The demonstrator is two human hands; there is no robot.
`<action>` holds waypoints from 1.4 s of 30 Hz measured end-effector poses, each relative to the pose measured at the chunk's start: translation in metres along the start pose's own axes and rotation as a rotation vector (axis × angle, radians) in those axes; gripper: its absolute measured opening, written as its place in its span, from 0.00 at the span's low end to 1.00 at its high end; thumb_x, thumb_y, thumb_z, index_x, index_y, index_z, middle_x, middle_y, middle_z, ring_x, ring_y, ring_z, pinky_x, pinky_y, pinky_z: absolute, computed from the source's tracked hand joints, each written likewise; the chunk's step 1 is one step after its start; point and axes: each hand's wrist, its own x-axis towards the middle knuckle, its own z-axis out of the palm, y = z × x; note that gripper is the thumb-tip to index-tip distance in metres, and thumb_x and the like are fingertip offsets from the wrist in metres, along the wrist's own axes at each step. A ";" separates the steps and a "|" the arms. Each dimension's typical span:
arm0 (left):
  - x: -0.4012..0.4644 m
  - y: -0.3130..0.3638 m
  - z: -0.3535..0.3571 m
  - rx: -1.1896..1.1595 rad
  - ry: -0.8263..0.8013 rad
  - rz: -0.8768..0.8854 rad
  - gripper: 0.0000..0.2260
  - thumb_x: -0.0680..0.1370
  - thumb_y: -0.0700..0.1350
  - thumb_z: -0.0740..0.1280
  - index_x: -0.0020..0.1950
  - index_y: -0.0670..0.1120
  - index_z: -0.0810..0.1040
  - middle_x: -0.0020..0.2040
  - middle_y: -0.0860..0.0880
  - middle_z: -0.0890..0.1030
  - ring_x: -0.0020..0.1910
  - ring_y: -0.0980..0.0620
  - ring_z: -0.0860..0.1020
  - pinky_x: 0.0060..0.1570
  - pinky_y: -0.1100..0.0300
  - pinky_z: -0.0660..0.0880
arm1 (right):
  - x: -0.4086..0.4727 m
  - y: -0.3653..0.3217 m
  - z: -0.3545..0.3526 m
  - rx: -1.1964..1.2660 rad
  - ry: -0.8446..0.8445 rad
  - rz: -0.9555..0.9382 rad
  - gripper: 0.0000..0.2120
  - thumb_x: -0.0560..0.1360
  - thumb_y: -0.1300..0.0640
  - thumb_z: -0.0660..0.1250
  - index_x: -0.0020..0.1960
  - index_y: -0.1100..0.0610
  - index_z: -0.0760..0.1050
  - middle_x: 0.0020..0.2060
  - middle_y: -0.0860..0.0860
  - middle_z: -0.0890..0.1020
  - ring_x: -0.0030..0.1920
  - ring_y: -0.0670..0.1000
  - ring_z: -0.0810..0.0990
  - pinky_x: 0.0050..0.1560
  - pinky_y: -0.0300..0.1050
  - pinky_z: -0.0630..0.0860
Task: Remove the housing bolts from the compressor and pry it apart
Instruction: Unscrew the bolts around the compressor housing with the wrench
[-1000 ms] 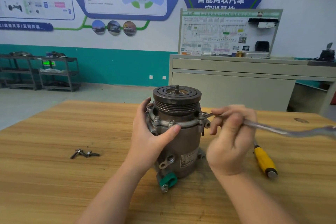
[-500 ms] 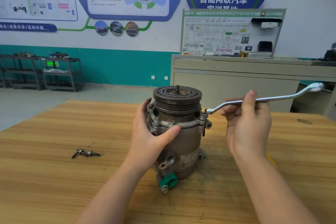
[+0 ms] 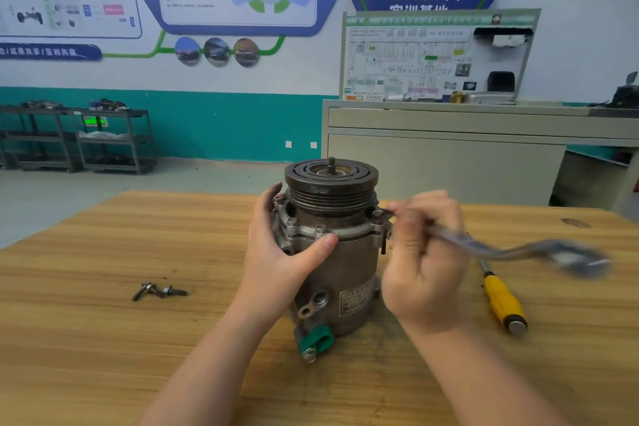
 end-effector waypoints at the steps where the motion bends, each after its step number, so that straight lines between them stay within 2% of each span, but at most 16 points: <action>1: 0.000 0.000 0.000 -0.001 -0.003 -0.004 0.47 0.59 0.64 0.74 0.75 0.57 0.58 0.70 0.56 0.69 0.69 0.57 0.69 0.69 0.48 0.69 | 0.000 0.000 0.001 0.106 0.113 0.151 0.11 0.83 0.51 0.52 0.44 0.53 0.66 0.37 0.53 0.75 0.30 0.51 0.73 0.33 0.38 0.70; 4: 0.000 0.001 0.000 -0.006 -0.005 -0.015 0.48 0.59 0.65 0.74 0.75 0.58 0.58 0.70 0.57 0.69 0.69 0.59 0.68 0.69 0.49 0.69 | 0.009 0.012 -0.001 0.396 0.407 0.703 0.14 0.83 0.54 0.50 0.41 0.56 0.67 0.31 0.50 0.80 0.22 0.49 0.71 0.25 0.36 0.67; 7: 0.001 0.000 0.000 -0.011 0.005 -0.007 0.47 0.59 0.64 0.74 0.74 0.58 0.59 0.70 0.58 0.69 0.68 0.59 0.69 0.69 0.50 0.69 | 0.024 0.032 -0.007 0.765 0.405 1.203 0.15 0.84 0.55 0.51 0.41 0.57 0.67 0.26 0.54 0.80 0.20 0.48 0.72 0.22 0.35 0.68; 10: 0.001 0.000 0.001 -0.014 0.007 -0.005 0.47 0.59 0.64 0.74 0.74 0.58 0.59 0.69 0.59 0.69 0.68 0.60 0.69 0.69 0.51 0.69 | 0.031 0.037 -0.012 0.975 0.464 1.329 0.13 0.83 0.55 0.57 0.42 0.59 0.69 0.29 0.56 0.81 0.22 0.45 0.76 0.23 0.35 0.73; 13: 0.001 0.000 0.001 -0.020 0.003 -0.003 0.46 0.59 0.64 0.74 0.73 0.60 0.59 0.68 0.62 0.69 0.66 0.64 0.69 0.67 0.57 0.70 | 0.033 0.031 -0.017 1.020 0.598 1.205 0.09 0.81 0.55 0.60 0.44 0.59 0.71 0.32 0.56 0.83 0.28 0.45 0.81 0.28 0.35 0.77; 18: 0.000 0.000 0.000 -0.025 -0.007 -0.002 0.43 0.59 0.64 0.74 0.70 0.64 0.59 0.64 0.67 0.69 0.63 0.70 0.69 0.61 0.66 0.70 | 0.032 0.014 -0.013 0.585 0.408 0.831 0.10 0.83 0.54 0.57 0.44 0.52 0.72 0.31 0.51 0.82 0.25 0.47 0.79 0.29 0.38 0.77; 21: 0.000 0.000 0.000 -0.017 -0.009 -0.006 0.43 0.59 0.64 0.74 0.71 0.64 0.58 0.66 0.65 0.69 0.65 0.67 0.69 0.63 0.62 0.70 | 0.027 0.002 -0.010 0.402 0.252 0.624 0.11 0.80 0.49 0.60 0.40 0.41 0.75 0.33 0.50 0.82 0.25 0.49 0.79 0.29 0.42 0.77; 23: 0.000 -0.001 -0.001 -0.010 -0.003 0.003 0.45 0.59 0.64 0.74 0.72 0.61 0.59 0.67 0.62 0.69 0.66 0.64 0.69 0.66 0.59 0.70 | 0.022 -0.001 -0.010 0.281 0.144 0.429 0.08 0.80 0.44 0.61 0.42 0.40 0.73 0.34 0.49 0.81 0.26 0.47 0.79 0.30 0.43 0.77; 26: 0.000 0.000 0.000 -0.006 0.004 0.015 0.47 0.60 0.64 0.74 0.74 0.57 0.59 0.69 0.58 0.69 0.67 0.61 0.69 0.68 0.54 0.70 | 0.010 0.000 -0.009 0.107 -0.054 0.073 0.10 0.82 0.48 0.58 0.47 0.52 0.72 0.32 0.46 0.76 0.29 0.45 0.77 0.33 0.37 0.74; 29: 0.000 0.001 0.000 -0.018 0.004 0.017 0.47 0.60 0.63 0.74 0.75 0.55 0.59 0.69 0.57 0.70 0.67 0.60 0.70 0.68 0.51 0.70 | 0.000 -0.002 -0.003 -0.038 -0.063 -0.085 0.14 0.83 0.52 0.56 0.46 0.61 0.72 0.37 0.49 0.73 0.33 0.46 0.74 0.41 0.29 0.71; 32: 0.000 0.001 0.000 -0.013 -0.003 0.011 0.47 0.60 0.64 0.74 0.75 0.57 0.59 0.69 0.58 0.70 0.67 0.61 0.69 0.69 0.51 0.70 | -0.002 -0.009 0.007 0.035 0.140 0.135 0.11 0.83 0.52 0.52 0.45 0.53 0.68 0.35 0.46 0.73 0.28 0.47 0.72 0.33 0.33 0.70; 34: -0.001 0.001 0.000 -0.013 -0.005 0.010 0.47 0.60 0.64 0.74 0.74 0.57 0.58 0.68 0.60 0.70 0.67 0.62 0.69 0.69 0.52 0.69 | 0.001 -0.008 0.009 0.225 0.353 0.392 0.11 0.83 0.54 0.50 0.44 0.51 0.66 0.32 0.46 0.77 0.23 0.47 0.71 0.25 0.36 0.67; 36: 0.000 0.002 0.000 -0.025 -0.005 0.005 0.47 0.59 0.63 0.74 0.74 0.57 0.59 0.68 0.59 0.70 0.67 0.62 0.69 0.69 0.52 0.69 | 0.011 0.002 0.003 0.421 0.482 0.719 0.13 0.83 0.55 0.50 0.41 0.54 0.65 0.30 0.49 0.79 0.20 0.48 0.70 0.23 0.35 0.65; 39: 0.000 0.001 0.000 -0.029 -0.008 0.006 0.46 0.59 0.64 0.74 0.73 0.59 0.59 0.68 0.60 0.70 0.67 0.61 0.69 0.68 0.52 0.70 | 0.030 0.022 -0.006 0.689 0.428 1.221 0.14 0.84 0.56 0.52 0.41 0.57 0.66 0.27 0.54 0.78 0.19 0.47 0.70 0.20 0.34 0.66; 40: 0.000 0.001 0.000 -0.029 -0.007 0.008 0.45 0.59 0.64 0.74 0.73 0.59 0.59 0.68 0.60 0.70 0.67 0.61 0.69 0.68 0.52 0.70 | 0.036 0.026 -0.008 0.783 0.403 1.323 0.13 0.84 0.56 0.54 0.41 0.58 0.67 0.27 0.55 0.79 0.19 0.46 0.71 0.20 0.35 0.68; 42: 0.001 0.000 0.000 -0.029 -0.007 0.012 0.44 0.60 0.64 0.74 0.73 0.60 0.60 0.68 0.60 0.70 0.67 0.62 0.69 0.68 0.53 0.70 | 0.047 0.032 -0.015 1.045 0.451 1.366 0.11 0.83 0.58 0.57 0.43 0.60 0.69 0.29 0.57 0.81 0.23 0.45 0.76 0.23 0.34 0.73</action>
